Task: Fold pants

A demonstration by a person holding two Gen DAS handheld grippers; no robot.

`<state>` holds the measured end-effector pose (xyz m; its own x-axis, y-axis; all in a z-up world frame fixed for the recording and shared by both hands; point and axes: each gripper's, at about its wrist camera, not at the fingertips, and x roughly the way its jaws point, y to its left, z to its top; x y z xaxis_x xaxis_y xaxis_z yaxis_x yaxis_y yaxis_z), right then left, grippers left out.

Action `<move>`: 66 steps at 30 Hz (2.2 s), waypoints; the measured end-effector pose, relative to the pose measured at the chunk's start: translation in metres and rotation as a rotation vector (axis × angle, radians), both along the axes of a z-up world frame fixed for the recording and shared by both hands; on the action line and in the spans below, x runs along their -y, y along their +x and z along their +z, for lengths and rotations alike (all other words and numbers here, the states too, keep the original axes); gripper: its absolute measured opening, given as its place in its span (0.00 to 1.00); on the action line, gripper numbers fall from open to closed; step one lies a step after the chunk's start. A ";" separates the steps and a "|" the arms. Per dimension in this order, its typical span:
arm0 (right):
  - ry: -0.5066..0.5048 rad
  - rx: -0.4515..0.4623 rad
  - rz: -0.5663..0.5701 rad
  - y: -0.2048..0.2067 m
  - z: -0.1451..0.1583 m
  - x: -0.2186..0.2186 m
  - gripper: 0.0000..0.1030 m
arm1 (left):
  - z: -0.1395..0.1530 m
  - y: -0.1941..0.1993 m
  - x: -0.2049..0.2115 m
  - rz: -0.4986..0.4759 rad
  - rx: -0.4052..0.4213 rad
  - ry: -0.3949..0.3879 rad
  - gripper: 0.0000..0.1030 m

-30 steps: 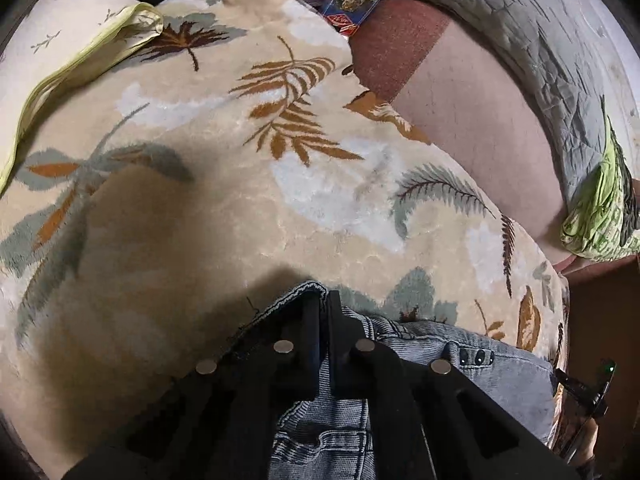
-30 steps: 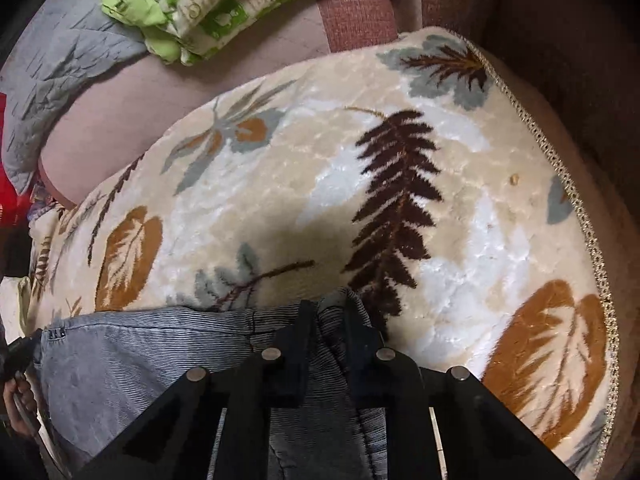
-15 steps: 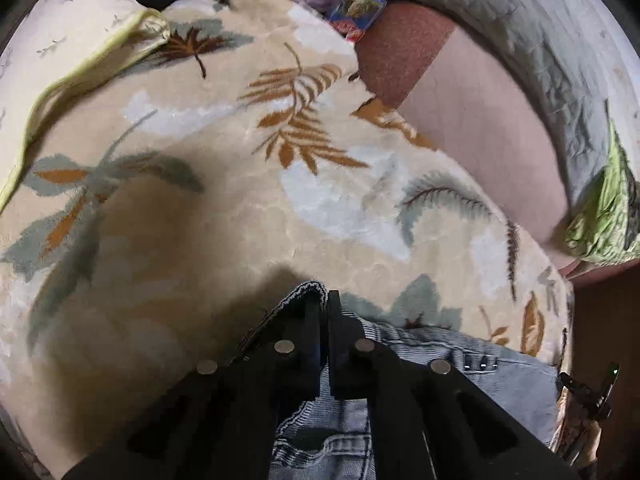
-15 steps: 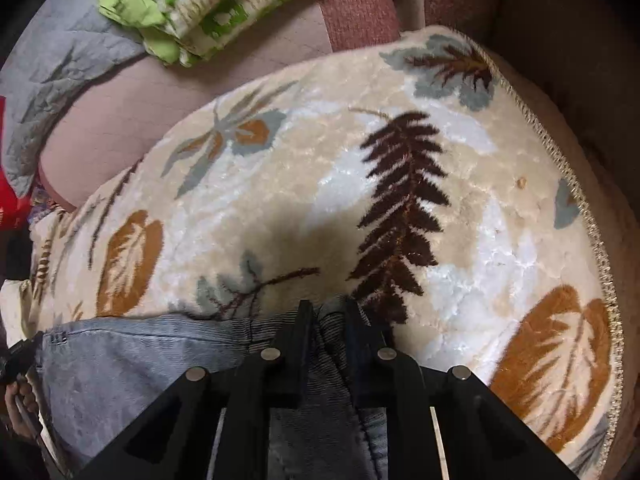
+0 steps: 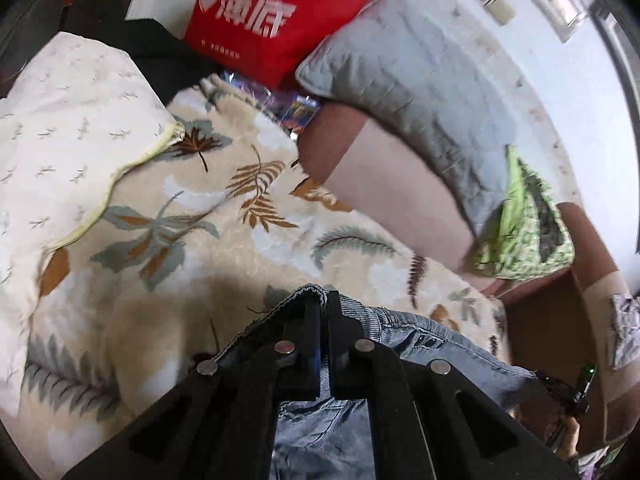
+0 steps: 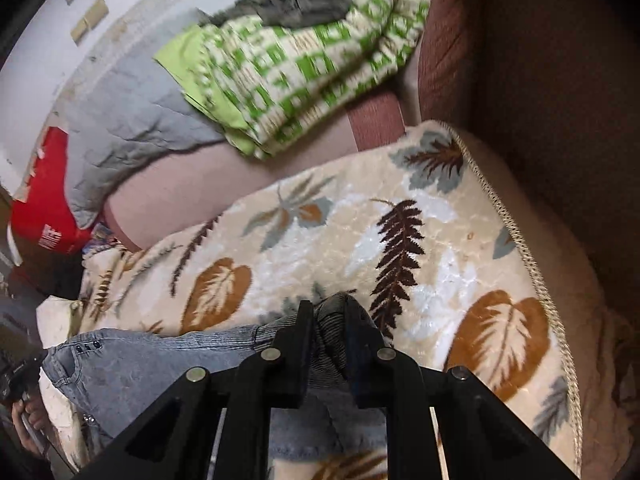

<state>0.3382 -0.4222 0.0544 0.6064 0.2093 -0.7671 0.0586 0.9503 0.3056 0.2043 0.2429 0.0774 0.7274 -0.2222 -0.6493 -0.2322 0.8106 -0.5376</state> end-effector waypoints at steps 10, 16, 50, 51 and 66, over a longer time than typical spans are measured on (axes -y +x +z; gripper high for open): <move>0.053 0.088 0.021 -0.118 0.034 0.014 0.15 | 0.006 -0.128 0.009 -0.105 0.055 -0.026 0.02; 0.076 -0.006 0.030 -0.232 -0.024 0.035 0.16 | -0.043 -0.197 0.002 -0.148 -0.056 -0.023 0.03; -0.104 -0.234 -0.042 -0.149 -0.103 0.032 0.31 | -0.110 -0.160 0.096 -0.185 -0.216 0.371 0.54; -0.120 -0.216 -0.072 -0.159 -0.094 0.034 0.36 | -0.106 -0.161 0.096 -0.184 -0.217 0.375 0.54; 0.252 -0.239 -0.112 -0.253 -0.111 0.023 0.67 | -0.121 -0.151 0.131 -0.231 -0.237 0.485 0.61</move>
<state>0.0852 -0.4452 -0.0565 0.4462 0.3524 -0.8226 0.2566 0.8302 0.4949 0.0538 0.1122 -0.0435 0.5181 0.0052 -0.8553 -0.0890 0.9949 -0.0479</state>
